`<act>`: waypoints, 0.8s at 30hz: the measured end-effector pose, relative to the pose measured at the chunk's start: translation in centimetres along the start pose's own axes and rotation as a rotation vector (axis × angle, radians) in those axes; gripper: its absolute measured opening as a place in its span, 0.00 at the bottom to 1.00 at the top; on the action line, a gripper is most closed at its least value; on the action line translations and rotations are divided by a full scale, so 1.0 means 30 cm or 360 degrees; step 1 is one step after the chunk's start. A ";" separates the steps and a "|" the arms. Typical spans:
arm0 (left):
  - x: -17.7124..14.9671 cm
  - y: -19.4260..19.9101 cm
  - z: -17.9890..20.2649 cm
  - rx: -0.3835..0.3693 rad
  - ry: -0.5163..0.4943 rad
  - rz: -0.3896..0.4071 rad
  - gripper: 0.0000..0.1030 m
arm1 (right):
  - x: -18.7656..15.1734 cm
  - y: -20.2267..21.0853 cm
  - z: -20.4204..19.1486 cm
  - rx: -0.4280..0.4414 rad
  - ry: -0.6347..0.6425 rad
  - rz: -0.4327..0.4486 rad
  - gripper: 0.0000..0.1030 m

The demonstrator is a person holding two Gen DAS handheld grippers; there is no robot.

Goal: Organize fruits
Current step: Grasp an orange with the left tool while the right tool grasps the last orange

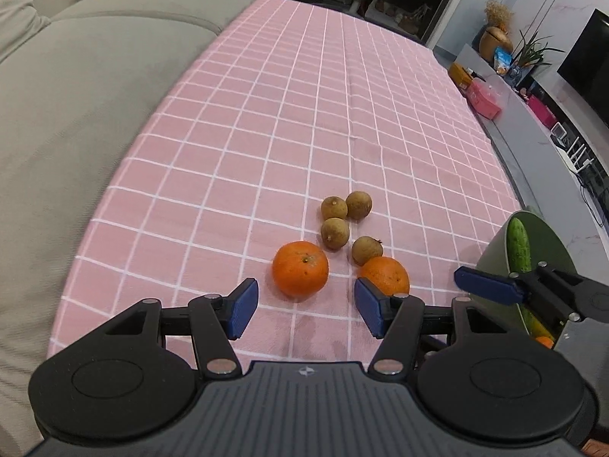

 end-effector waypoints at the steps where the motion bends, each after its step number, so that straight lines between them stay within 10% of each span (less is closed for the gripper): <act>1: -0.001 -0.012 0.001 0.0002 0.0004 -0.0013 0.67 | -0.004 -0.014 0.004 -0.0001 -0.0004 -0.0014 0.63; 24: -0.011 -0.181 0.003 0.0041 0.0050 -0.0110 0.60 | -0.032 -0.180 0.056 0.0082 -0.0148 -0.0145 0.49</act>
Point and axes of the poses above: each gripper's, at about its wrist camera, not at the fingertips, and y roughly against the way its jaws point, z to its right, x to its top, the point moved 6 cm from there along -y, roughly the way its jaws point, and after that the axes turned 5 degrees about z, right-handed, at the moved point
